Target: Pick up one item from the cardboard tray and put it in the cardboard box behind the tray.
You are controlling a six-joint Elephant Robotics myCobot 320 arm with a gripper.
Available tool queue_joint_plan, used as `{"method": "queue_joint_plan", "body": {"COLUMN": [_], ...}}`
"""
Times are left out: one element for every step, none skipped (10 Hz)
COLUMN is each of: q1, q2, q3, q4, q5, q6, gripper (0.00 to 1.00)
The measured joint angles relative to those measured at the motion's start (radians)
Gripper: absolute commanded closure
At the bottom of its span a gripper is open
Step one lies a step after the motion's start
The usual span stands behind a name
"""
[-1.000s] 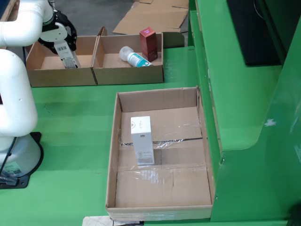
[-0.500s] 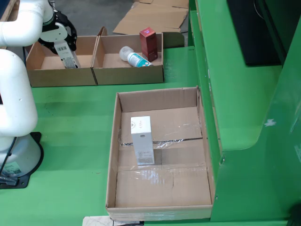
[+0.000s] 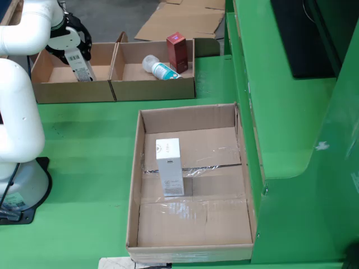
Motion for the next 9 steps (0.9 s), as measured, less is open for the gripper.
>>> {"method": "queue_joint_plan", "body": {"q1": [0.0, 0.0, 0.0, 0.0, 0.0, 0.0, 0.0, 0.0, 0.0], "q2": [0.0, 0.0, 0.0, 0.0, 0.0, 0.0, 0.0, 0.0, 0.0], "q3": [0.0, 0.0, 0.0, 0.0, 0.0, 0.0, 0.0, 0.0, 0.0], "q4": [0.0, 0.0, 0.0, 0.002, 0.002, 0.002, 0.002, 0.002, 0.002], "q5": [0.0, 0.0, 0.0, 0.0, 0.0, 0.0, 0.0, 0.0, 0.0], "q6": [0.0, 0.0, 0.0, 0.0, 0.0, 0.0, 0.0, 0.0, 0.0], "gripper": [0.5, 0.4, 0.3, 0.2, 0.1, 0.0, 0.0, 0.0, 0.0]}}
